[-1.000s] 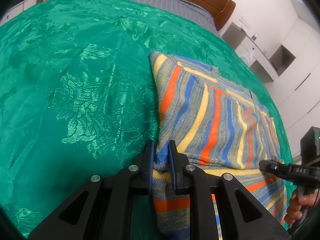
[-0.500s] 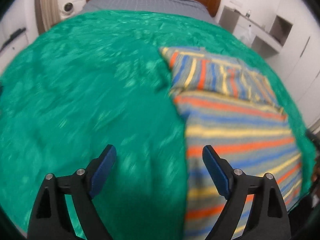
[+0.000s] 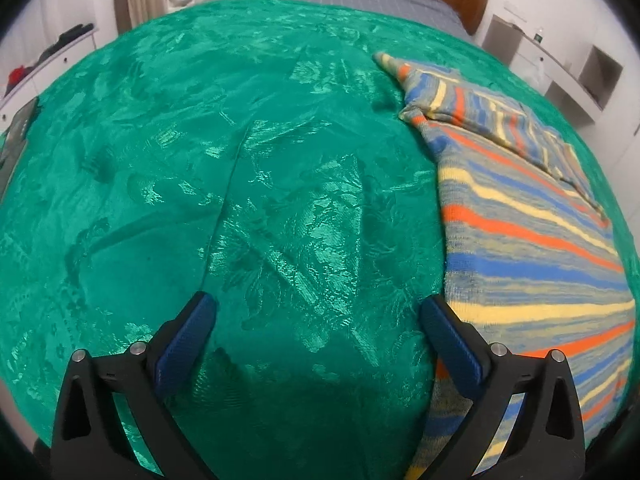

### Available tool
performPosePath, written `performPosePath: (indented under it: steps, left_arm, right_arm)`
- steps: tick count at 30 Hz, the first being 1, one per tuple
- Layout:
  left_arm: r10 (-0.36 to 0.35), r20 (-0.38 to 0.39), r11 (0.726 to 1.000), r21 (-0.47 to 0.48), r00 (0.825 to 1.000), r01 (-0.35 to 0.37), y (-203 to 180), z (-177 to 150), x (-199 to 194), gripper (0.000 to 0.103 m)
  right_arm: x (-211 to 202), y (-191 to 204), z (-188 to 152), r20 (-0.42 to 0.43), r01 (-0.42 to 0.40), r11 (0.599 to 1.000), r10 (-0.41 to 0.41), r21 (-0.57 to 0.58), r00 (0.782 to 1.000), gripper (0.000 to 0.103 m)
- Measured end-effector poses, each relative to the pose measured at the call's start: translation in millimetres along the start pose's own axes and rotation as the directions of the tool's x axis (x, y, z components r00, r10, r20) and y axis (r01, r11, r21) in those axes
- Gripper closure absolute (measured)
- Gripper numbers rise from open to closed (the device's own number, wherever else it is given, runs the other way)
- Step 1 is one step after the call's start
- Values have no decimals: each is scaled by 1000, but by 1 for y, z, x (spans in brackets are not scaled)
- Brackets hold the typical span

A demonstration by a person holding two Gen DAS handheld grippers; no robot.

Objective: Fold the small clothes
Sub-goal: 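Grasp the sweater hem with the left gripper while the right gripper grasps the hem too, then fold the hem up over the collar with both grippers and release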

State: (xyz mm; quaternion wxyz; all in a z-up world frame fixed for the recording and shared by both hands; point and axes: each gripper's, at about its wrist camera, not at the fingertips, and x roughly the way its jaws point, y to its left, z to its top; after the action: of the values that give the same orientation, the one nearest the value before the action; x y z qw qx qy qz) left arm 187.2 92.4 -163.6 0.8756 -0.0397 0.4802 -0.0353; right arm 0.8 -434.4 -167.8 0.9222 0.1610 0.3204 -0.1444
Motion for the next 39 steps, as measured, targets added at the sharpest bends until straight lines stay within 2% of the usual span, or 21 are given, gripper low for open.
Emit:
performPosePath:
  steps: [5,7,9,12,13,14,16,17,18,20,21,22,23,24,25,26,28,31,33,35,39]
  left_arm:
    - [-38,-63,999,-13,997,37,8,1,-12,1]
    - [-114,-72,993,-23,991,113,15,-4,-32,1]
    - [-179,-87,984,5,980,180,14,-16,-48,1]
    - [-210,-173,969,94,962,229,-7,-43,-55,2]
    - [-207,-209,964,126,956,236,-17,-54,-54,3]
    - [-199,-243,958,157,949,241,-26,-65,-52,5]
    - [-162,-281,956,192,946,221,-37,-81,-48,13]
    - [-146,-294,957,199,944,210,-40,-88,-47,16]
    - [-142,-303,958,198,942,208,-43,-93,-48,18]
    - [-139,-313,960,192,940,206,-46,-98,-51,30]
    - [-142,-324,959,190,935,212,-48,-100,-52,46]
    - [-145,-337,957,190,930,218,-49,-101,-53,68]
    - [-140,-348,957,192,927,217,-50,-103,-54,80]
    - [-144,-369,956,187,918,225,-51,-104,-53,97]
    - [-157,-376,956,173,913,235,-50,-102,-52,98]
    - [-173,-377,957,156,910,246,-48,-100,-54,98]
    - [-232,-376,952,101,897,289,-43,-92,-62,99]
    - [-372,-299,921,0,879,390,-32,-66,-84,99]
    - [-424,-214,903,-27,880,429,-30,-37,-97,99]
    - [-442,-150,896,-34,884,442,-27,-8,-98,99]
    - [-402,-32,916,-29,915,401,-30,65,-76,99]
  right_arm:
    - [-3,1,3,-22,-26,1000,26,-4,999,22]
    - [-10,5,7,-58,-60,998,58,-32,997,22]
    - [-26,13,11,-128,-141,984,127,-106,984,22]
    - [-45,30,0,-313,-292,937,223,-193,923,22]
    - [-48,35,-8,-377,-330,924,240,-194,895,22]
    - [-50,40,-20,-453,-376,910,264,-174,851,22]
    - [-48,45,-34,-513,-402,904,279,-144,812,22]
    - [-45,47,-41,-531,-401,908,283,-121,799,22]
    - [-42,47,-45,-535,-398,911,282,-112,796,22]
    - [-29,51,-54,-557,-370,923,252,-107,791,26]
    - [-25,53,-58,-573,-369,924,249,-102,781,34]
    - [-19,57,-62,-605,-380,921,253,-90,755,44]
    - [-14,62,-68,-635,-396,914,255,-89,730,50]
    - [-12,66,-73,-649,-405,909,251,-98,719,68]
    - [-9,70,-76,-664,-411,905,238,-114,709,96]
    - [-6,72,-79,-683,-406,904,214,-132,699,98]
    - [-9,69,-72,-682,-410,906,236,-102,692,98]
    - [-23,58,-43,-622,-443,896,359,22,696,98]
    - [-29,55,-23,-566,-466,883,413,57,713,98]
    - [-26,58,7,-487,-491,869,457,65,744,98]
    - [-2,79,53,-374,-490,872,449,-18,812,98]
